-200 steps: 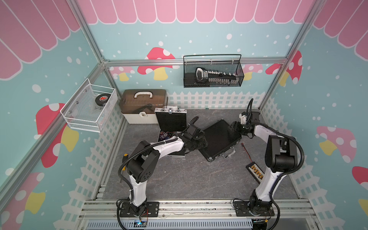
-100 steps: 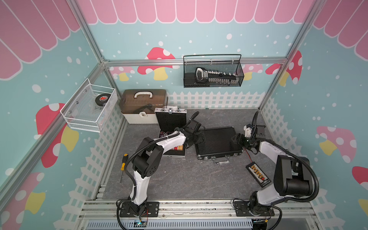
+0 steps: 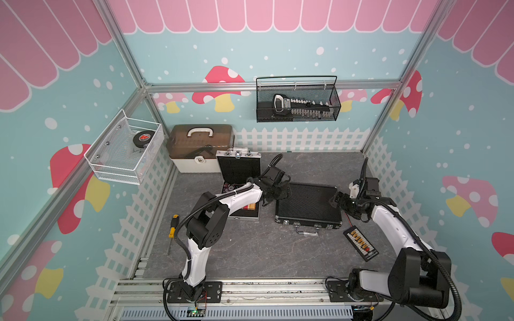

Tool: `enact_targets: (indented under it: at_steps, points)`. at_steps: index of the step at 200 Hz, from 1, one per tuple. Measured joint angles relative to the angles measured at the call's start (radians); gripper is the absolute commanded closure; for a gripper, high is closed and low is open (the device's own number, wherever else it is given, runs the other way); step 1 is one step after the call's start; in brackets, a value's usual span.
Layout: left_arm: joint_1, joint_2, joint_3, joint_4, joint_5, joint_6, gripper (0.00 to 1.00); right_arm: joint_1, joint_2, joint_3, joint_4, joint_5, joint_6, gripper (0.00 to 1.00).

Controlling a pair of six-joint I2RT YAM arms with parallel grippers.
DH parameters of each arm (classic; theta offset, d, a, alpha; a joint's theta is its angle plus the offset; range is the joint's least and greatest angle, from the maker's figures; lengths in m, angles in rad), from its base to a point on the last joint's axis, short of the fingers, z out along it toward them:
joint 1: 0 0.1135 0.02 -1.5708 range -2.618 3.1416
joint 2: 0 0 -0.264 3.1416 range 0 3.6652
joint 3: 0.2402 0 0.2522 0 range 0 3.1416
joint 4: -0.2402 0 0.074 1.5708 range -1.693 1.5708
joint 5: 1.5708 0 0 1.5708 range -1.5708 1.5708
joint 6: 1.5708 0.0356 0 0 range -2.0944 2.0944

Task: Open the poker set cases
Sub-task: Adjust the poker set case at the center of the board, then pick up the poker set case from the center of the board.

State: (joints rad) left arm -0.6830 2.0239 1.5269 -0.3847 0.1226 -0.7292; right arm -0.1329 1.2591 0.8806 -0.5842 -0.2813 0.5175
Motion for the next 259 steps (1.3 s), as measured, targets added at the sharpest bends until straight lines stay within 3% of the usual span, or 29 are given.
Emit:
enact_targets:
  at_steps: [56, 96, 122, 171, 226, 259]
  points:
    - [-0.005, -0.178, -0.048, 0.025, 0.005, 0.002, 0.20, 0.018, -0.196, -0.041, -0.081, -0.058, 0.042, 0.22]
    - [-0.061, -0.264, -0.122, 0.040, 0.022, 0.041, 0.22, 0.249, -0.501, -0.298, -0.021, -0.076, 0.210, 0.33]
    - [-0.099, -0.254, -0.163, 0.039, 0.044, 0.058, 0.24, 0.355, -0.601, -0.485, 0.097, -0.052, 0.334, 0.35]
    - [-0.103, -0.200, -0.202, 0.037, 0.054, 0.063, 0.24, 0.429, -0.549, -0.634, 0.333, 0.018, 0.438, 0.33]
    - [-0.103, -0.194, -0.236, 0.038, 0.054, 0.060, 0.24, 0.430, -0.436, -0.732, 0.598, 0.061, 0.460, 0.33]
    - [-0.103, -0.193, -0.249, 0.059, 0.054, 0.055, 0.24, 0.430, -0.402, -0.772, 0.719, 0.063, 0.473, 0.38]
